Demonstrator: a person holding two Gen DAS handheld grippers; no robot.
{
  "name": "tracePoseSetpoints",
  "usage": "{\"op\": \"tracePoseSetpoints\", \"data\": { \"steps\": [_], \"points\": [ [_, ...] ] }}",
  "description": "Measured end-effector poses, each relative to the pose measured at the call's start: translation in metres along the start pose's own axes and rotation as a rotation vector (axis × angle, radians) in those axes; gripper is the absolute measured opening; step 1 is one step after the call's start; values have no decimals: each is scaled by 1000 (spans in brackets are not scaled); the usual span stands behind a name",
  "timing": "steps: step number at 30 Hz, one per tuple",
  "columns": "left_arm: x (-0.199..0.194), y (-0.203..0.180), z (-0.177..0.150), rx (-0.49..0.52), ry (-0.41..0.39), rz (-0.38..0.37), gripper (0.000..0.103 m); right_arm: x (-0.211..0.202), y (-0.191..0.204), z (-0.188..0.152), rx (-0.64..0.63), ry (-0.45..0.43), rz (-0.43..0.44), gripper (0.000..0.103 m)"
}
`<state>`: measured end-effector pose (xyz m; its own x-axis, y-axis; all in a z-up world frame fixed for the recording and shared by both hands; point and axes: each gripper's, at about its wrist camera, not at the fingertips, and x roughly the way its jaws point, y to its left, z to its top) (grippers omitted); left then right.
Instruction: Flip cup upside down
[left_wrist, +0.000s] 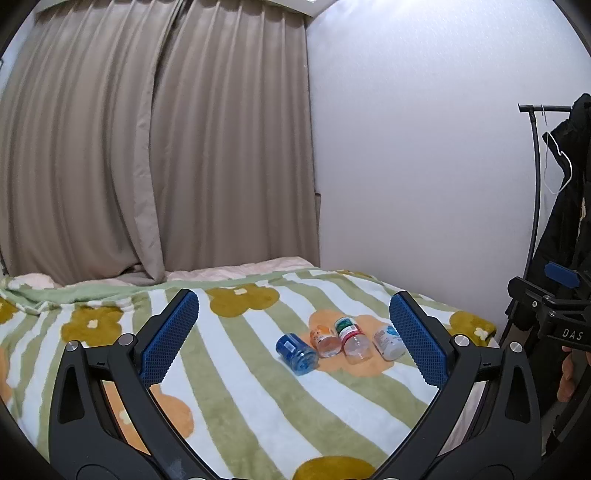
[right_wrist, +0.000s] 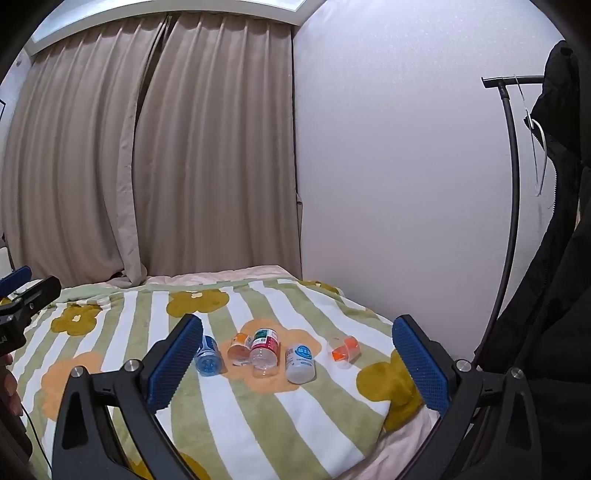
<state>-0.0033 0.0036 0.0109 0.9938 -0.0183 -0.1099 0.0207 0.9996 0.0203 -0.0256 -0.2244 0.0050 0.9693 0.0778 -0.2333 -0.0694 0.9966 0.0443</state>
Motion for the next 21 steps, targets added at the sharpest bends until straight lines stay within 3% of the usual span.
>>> {"op": "tracePoseSetpoints", "data": {
  "steps": [21],
  "points": [
    [2,-1,-5,-2,9,-8,103,6,-7,-2,-1,-10,-7,102]
  ]
}}
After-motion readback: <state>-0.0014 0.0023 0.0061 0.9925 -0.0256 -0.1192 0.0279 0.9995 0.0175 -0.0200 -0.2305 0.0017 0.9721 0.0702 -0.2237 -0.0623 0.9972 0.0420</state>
